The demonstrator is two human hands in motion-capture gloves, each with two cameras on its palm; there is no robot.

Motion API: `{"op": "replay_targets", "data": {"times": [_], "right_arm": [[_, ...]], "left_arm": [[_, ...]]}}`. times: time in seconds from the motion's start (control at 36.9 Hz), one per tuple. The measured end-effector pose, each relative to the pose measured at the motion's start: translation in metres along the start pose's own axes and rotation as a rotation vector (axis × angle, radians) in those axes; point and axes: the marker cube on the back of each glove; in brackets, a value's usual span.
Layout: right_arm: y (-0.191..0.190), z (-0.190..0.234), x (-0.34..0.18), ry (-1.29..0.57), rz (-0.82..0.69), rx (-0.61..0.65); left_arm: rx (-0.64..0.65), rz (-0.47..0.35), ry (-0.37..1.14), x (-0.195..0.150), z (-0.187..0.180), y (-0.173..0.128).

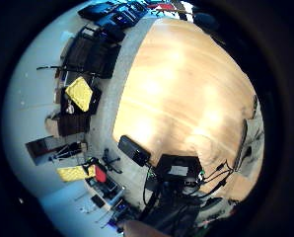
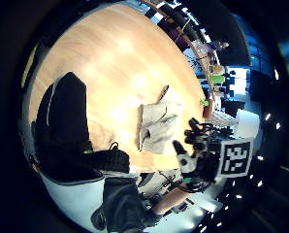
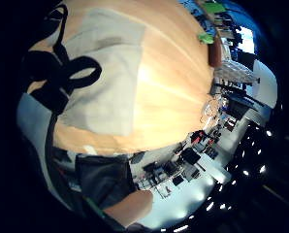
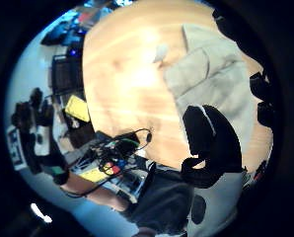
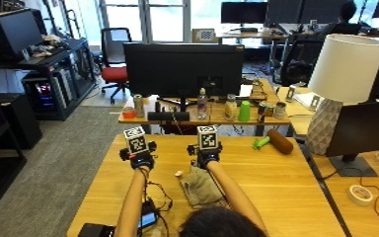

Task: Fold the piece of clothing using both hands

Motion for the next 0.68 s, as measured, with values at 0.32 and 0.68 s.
{"op": "replay_targets", "data": {"times": [0.32,0.68], "right_arm": [[-0.011,-0.069,0.119,-0.045,0.146,0.261],[-0.012,-0.059,0.150,-0.065,0.182,0.245]], "left_arm": [[0.012,0.089,-0.028,0.035,-0.009,0.018],[-0.021,0.177,-0.047,0.069,-0.011,0.020]]}}
